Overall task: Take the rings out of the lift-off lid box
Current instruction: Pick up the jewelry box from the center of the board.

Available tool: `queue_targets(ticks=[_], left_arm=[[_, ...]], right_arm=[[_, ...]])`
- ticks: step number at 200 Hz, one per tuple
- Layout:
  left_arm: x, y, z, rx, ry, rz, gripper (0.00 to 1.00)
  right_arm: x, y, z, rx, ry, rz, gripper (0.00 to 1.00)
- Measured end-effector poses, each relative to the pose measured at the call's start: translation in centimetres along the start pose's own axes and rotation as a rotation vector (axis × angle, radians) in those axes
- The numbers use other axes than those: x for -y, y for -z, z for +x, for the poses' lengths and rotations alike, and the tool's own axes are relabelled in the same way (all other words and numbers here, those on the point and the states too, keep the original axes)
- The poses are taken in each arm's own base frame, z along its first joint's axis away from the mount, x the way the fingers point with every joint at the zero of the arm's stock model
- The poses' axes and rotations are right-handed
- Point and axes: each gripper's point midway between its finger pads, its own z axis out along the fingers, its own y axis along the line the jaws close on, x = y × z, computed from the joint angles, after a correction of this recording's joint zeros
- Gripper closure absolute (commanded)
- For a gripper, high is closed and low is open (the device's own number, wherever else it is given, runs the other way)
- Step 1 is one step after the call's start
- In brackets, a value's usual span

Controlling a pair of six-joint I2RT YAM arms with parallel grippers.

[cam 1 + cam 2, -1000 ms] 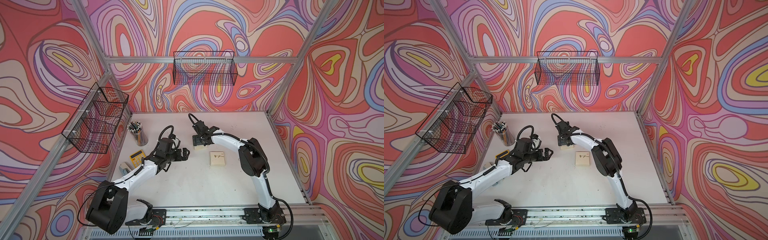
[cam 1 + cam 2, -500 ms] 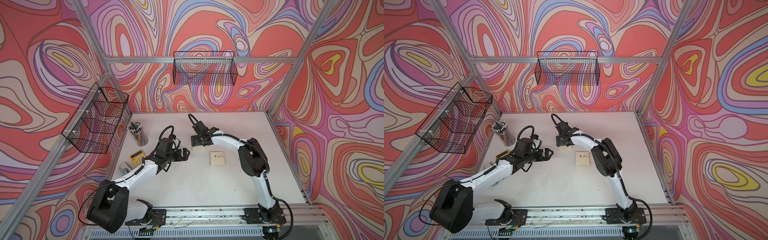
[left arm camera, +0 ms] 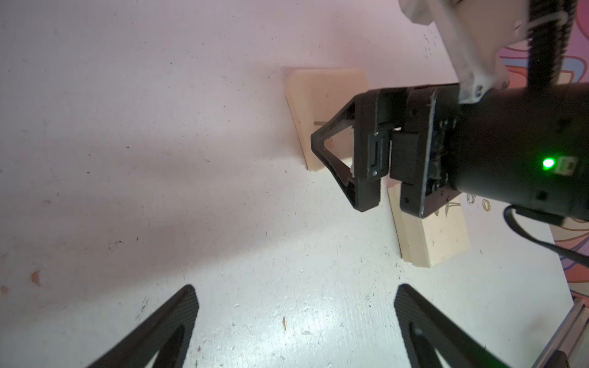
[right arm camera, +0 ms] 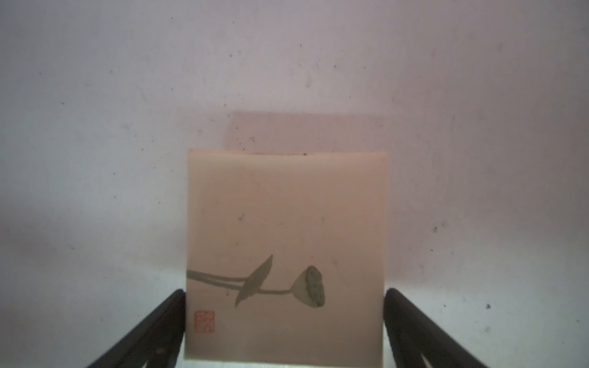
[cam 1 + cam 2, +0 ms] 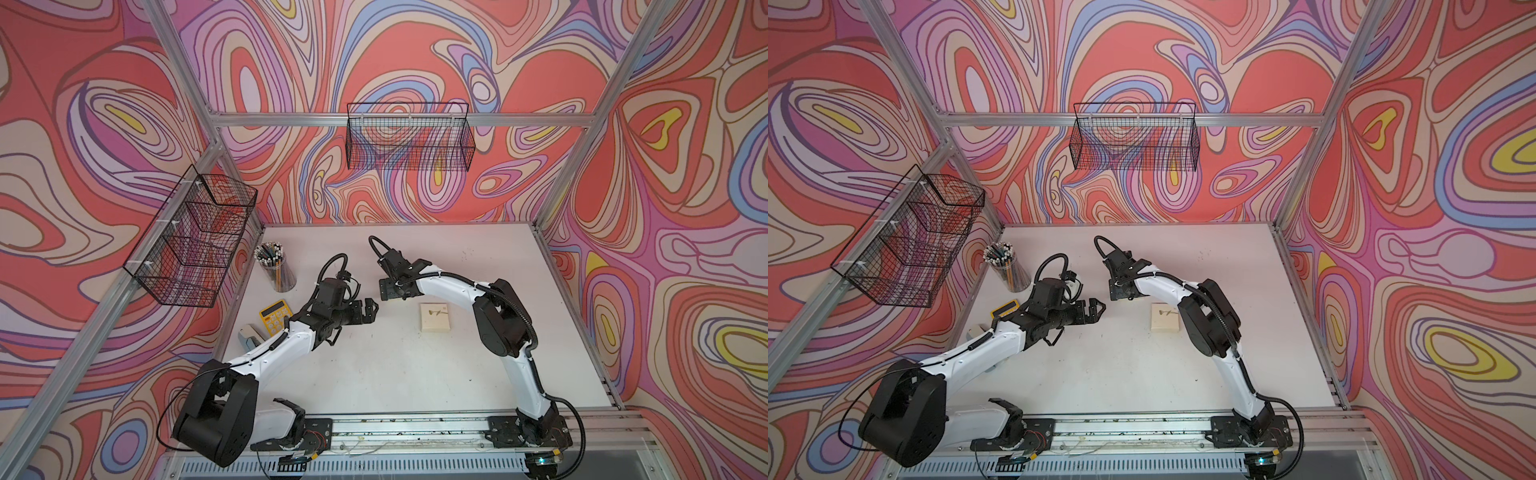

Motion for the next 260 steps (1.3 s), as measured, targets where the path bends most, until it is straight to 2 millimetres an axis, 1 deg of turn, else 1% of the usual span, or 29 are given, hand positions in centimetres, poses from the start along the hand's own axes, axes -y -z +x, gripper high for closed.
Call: queue_targets(ticks=[46,75,120,143,221,237,260], left_arm=[[0.1,-0.1,-0.1,0.01,-0.002,0.006,0.0],[0.0,-0.1,-0.1,0.01,-0.002,0.006,0.0],[-0.1,-0.4,0.1,0.0,0.0,0.001,0.0],[-0.2,-0.6,0.3,-0.006,0.001,0.0,0.0],[-0.3,-0.9,0.6,-0.023,0.004,0.001,0.0],[-0.3,-1.0,0.6,-0.023,0.004,0.001,0.0],[-0.4,-1.0,0.7,-0.024,0.004,0.0,0.0]], right_arm=[[0.6,-0.2,0.2,-0.004,-0.006,0.029,0.02],[0.6,-0.4,0.1,-0.005,-0.004,0.036,0.05],[0.6,-0.5,0.0,-0.005,0.001,0.039,0.04],[0.4,-0.6,-0.3,-0.002,0.01,0.038,0.02],[-0.2,-1.2,-1.5,0.017,0.025,0.042,0.01],[-0.4,-1.5,-1.9,0.025,0.026,0.039,0.02],[-0.5,-1.8,-2.0,0.026,0.027,0.041,0.06]])
